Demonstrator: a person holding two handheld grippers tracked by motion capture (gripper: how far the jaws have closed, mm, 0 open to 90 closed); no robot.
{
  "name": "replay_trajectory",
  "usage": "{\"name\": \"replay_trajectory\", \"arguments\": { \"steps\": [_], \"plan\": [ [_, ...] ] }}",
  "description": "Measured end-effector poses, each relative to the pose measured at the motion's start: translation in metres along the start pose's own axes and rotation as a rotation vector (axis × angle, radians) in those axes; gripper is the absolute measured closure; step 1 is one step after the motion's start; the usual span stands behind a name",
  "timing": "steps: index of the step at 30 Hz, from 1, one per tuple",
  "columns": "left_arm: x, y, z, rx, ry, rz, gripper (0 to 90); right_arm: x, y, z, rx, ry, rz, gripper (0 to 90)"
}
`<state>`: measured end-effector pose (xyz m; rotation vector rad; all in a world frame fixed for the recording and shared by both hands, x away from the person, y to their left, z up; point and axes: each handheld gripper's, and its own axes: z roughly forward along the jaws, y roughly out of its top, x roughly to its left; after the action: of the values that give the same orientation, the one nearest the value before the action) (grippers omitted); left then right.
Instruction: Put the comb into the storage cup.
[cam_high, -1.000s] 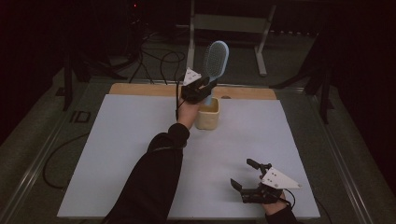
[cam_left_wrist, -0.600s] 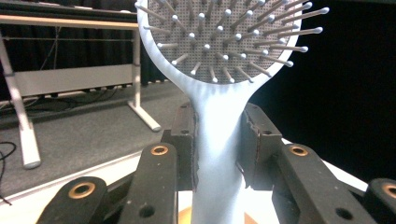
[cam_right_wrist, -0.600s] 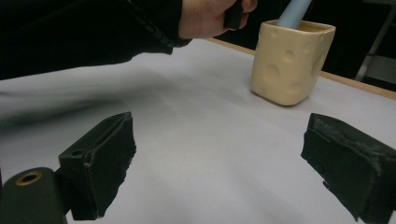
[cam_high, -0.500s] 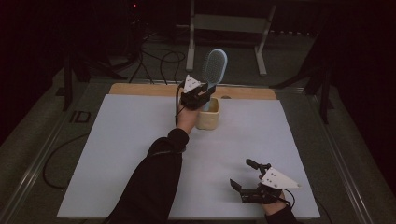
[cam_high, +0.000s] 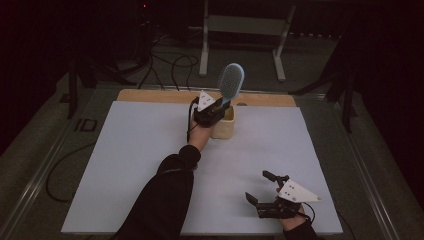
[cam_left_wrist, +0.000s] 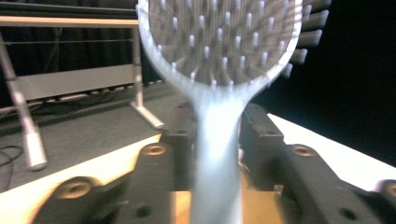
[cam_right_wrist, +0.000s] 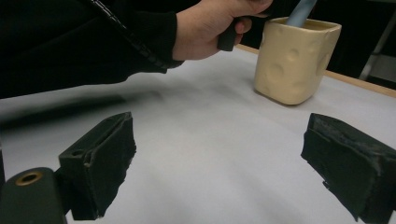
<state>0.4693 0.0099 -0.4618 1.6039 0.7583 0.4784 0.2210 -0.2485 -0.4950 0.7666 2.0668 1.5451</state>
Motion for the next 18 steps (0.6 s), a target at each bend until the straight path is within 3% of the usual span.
{"name": "replay_trajectory", "arguments": {
  "steps": [1, 2, 3, 7, 14, 18],
  "plan": [
    [0.0, -0.0006, -0.0014, -0.002, 0.002, 0.016, 35.0, 0.0002, -0.0001, 0.0003, 0.001, 0.0, -0.001, 8.9],
    [0.0005, -0.0011, -0.002, 0.003, -0.035, 0.032, 28.8, 0.0003, 0.0, 0.0003, 0.002, 0.0, -0.003, 8.9],
    [0.0006, -0.0008, -0.0027, 0.009, -0.042, 0.032, 18.0, 0.0005, 0.0001, 0.0004, 0.003, 0.001, -0.004, 8.9],
    [0.0016, 0.0025, -0.0037, 0.033, -0.061, 0.031, 3.7, 0.0008, -0.0001, 0.0008, 0.003, 0.002, -0.006, 8.9],
    [0.0001, 0.0029, -0.0063, 0.067, -0.072, 0.053, 0.0, 0.0014, 0.0009, 0.0006, 0.003, 0.001, -0.004, 8.9],
    [0.0004, 0.0022, -0.0075, 0.099, -0.097, 0.042, 0.0, 0.0021, 0.0009, 0.0011, 0.003, 0.005, -0.008, 8.9]
  ]
}}
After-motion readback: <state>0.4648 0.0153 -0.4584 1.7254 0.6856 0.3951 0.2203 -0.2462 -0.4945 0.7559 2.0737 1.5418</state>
